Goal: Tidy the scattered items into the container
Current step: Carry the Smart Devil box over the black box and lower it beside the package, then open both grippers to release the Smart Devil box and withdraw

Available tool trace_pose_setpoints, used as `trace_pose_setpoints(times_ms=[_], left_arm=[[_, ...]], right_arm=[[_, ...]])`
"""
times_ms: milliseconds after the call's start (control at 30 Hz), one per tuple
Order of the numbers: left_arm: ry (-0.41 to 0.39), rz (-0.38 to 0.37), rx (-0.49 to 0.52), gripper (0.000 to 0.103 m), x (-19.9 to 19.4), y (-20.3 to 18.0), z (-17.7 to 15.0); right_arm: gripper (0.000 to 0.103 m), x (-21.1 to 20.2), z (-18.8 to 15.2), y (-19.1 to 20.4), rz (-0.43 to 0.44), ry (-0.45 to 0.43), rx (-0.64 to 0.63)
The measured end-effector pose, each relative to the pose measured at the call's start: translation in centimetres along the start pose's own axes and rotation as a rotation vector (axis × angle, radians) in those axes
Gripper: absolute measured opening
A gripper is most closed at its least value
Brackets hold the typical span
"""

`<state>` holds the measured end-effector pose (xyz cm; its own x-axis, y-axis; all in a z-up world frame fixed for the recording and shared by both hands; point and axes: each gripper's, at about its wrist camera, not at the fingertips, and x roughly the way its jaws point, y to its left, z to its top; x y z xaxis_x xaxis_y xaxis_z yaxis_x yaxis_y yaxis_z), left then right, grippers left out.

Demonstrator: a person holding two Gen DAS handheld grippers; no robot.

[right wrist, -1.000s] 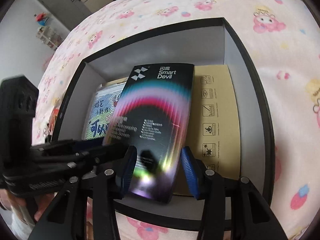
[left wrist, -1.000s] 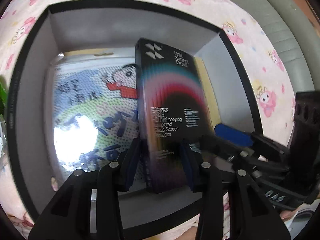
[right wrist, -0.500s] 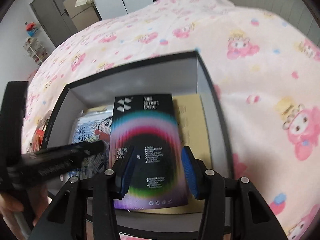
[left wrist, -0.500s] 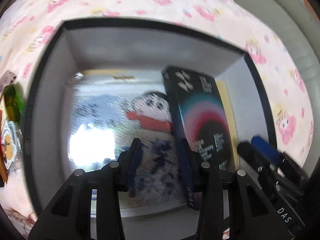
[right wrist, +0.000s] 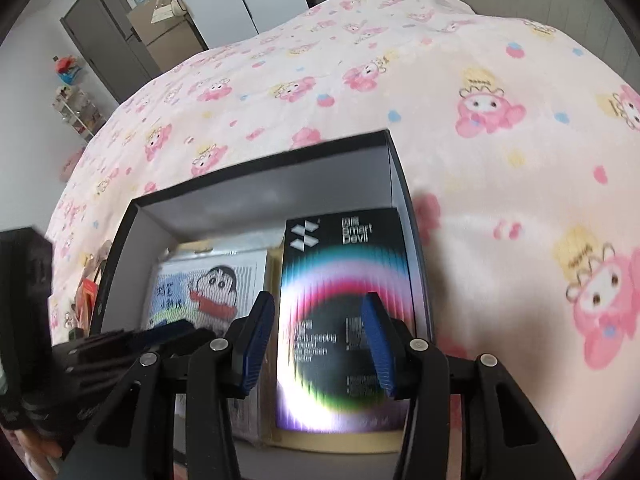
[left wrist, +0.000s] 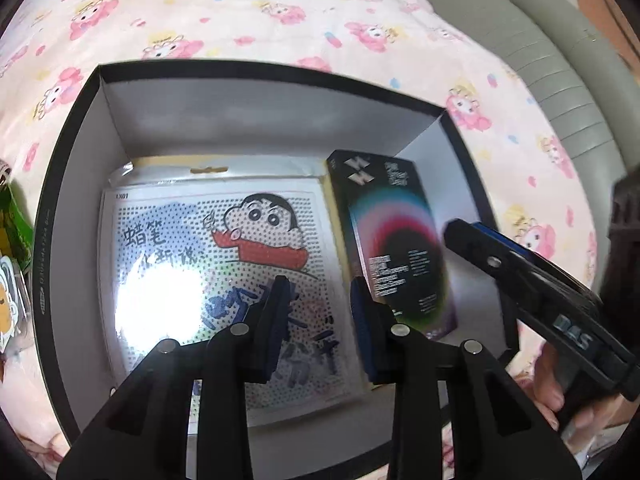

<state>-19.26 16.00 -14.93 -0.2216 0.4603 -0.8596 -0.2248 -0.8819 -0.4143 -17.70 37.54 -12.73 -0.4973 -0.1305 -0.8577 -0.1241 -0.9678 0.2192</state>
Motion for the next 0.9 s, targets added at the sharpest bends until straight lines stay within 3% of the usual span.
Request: trace_pose_setpoints(times_ms=[200,300,400,600,700,800,900], left_arm=[[0.035,-0.004,0.011,0.030,1.6,-0.4,0.9],[0.066,0.005,0.005,0.030,3.1,-1.9,3.1],[0.100,-0.030,-0.008,0.030,4.7,-2.4,4.7],[0.175,-0.099,-0.046,0.029,6.9,-2.5,5.0],[0.255,-0.125,0.001,0.033,7.8,-3.4,4.8],[0.243,-0.136,0.057,0.032,6.6,-4.0,4.1],[0.194,-0.123,-0.004,0.032,5.2,-2.6,4.3]], right_arm=[[0.042,1.4,0.1,-0.2,-0.033,0.066,-0.001],[0.042,1.4,0.6,-0.6,-0.022,0.066,0.013],[0.042,1.4,1.8,-0.4,0.023,0.062,0.010],[0.040,0.6,2.0,-1.6,0.001,0.022,0.042],[0.040,-0.1,1.7,-1.6,-0.025,0.003,0.037],[0.040,-1.0,1.2,-1.4,-0.064,-0.031,0.007],[0.040,-1.0,1.5,-1.7,-0.054,-0.051,0.013]])
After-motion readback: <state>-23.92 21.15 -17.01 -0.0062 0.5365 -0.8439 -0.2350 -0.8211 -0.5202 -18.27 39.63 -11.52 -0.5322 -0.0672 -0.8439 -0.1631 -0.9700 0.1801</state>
